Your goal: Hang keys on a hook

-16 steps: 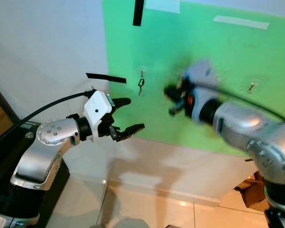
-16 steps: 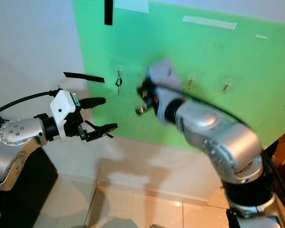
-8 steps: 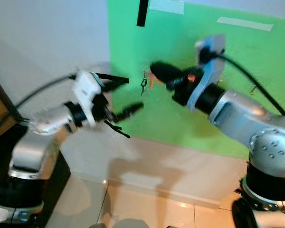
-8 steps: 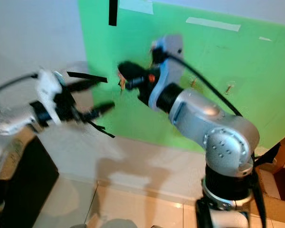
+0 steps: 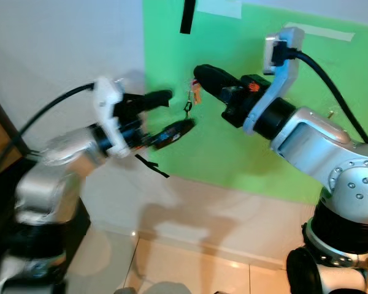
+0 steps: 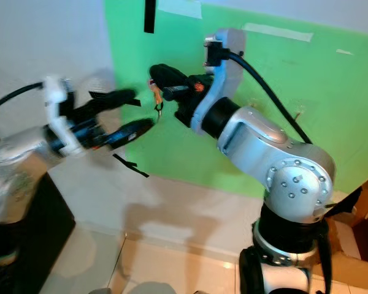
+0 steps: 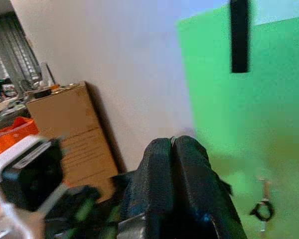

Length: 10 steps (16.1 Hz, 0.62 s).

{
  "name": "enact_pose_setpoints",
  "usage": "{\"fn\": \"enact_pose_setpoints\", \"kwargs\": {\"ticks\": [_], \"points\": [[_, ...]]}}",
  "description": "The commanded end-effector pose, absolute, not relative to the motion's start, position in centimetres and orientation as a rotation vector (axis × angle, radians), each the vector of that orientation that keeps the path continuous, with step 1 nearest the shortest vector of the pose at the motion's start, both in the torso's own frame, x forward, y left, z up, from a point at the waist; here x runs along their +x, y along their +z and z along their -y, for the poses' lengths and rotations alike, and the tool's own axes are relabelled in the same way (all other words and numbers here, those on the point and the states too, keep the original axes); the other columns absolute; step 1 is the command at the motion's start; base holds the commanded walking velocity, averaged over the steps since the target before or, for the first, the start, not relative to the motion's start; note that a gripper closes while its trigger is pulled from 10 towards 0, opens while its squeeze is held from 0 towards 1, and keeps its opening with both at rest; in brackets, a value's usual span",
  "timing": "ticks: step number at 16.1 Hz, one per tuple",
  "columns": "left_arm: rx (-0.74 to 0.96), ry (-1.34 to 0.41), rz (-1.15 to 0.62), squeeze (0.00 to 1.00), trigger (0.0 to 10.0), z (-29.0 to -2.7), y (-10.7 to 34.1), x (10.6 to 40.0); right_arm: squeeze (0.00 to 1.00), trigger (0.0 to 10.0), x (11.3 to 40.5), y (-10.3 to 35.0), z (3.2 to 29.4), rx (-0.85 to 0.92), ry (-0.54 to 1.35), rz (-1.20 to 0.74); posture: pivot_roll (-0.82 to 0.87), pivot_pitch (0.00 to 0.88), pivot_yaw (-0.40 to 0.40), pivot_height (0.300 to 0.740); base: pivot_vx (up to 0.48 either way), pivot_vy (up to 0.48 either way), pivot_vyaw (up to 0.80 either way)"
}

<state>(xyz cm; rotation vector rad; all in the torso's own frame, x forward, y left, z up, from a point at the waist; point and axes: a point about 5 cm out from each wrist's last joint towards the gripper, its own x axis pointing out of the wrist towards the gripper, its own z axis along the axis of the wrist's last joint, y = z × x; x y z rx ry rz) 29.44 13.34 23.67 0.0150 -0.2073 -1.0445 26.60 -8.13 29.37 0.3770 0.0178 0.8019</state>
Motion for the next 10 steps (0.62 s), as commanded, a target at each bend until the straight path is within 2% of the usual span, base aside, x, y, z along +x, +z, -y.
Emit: {"fn": "enact_pose_setpoints", "kwargs": {"ticks": [1,2,3,4,5,10], "points": [[0.047,-1.041,0.227,0.56,10.0,-12.7,23.9,30.2,0.0,10.0,26.6,29.6,8.1,0.382,0.811,-0.027,-0.01,0.0,-0.09,0.74,0.0,0.0,0.0],[0.051,-1.042,0.235,0.37,10.0,-12.4,24.0,30.5,0.0,10.0,26.6,29.6,8.1,0.383,0.814,-0.03,-0.01,0.0,-0.09,0.74,0.0,0.0,0.0],[0.022,-1.052,0.254,0.28,10.0,-11.7,24.3,31.1,0.0,10.0,26.5,29.7,8.0,0.385,0.816,-0.031,-0.02,0.0,-0.088,0.74,0.0,0.0,0.0],[0.008,-1.063,0.254,0.05,3.3,-11.5,24.4,31.2,0.0,10.0,26.5,29.7,8.0,0.385,0.816,-0.031,-0.02,0.0,-0.088,0.74,0.0,0.0,0.0],[-0.01,-1.085,0.265,0.0,0.0,-11.3,24.7,31.3,0.0,10.0,26.5,29.7,8.0,0.386,0.81,-0.033,-0.02,0.0,-0.082,0.74,0.0,0.0,0.0],[-0.043,-1.114,0.298,0.0,0.0,-10.9,24.8,31.5,0.0,10.0,26.2,29.7,8.1,0.401,0.796,-0.031,-0.03,0.0,-0.073,0.74,0.0,0.0,0.0]]}}
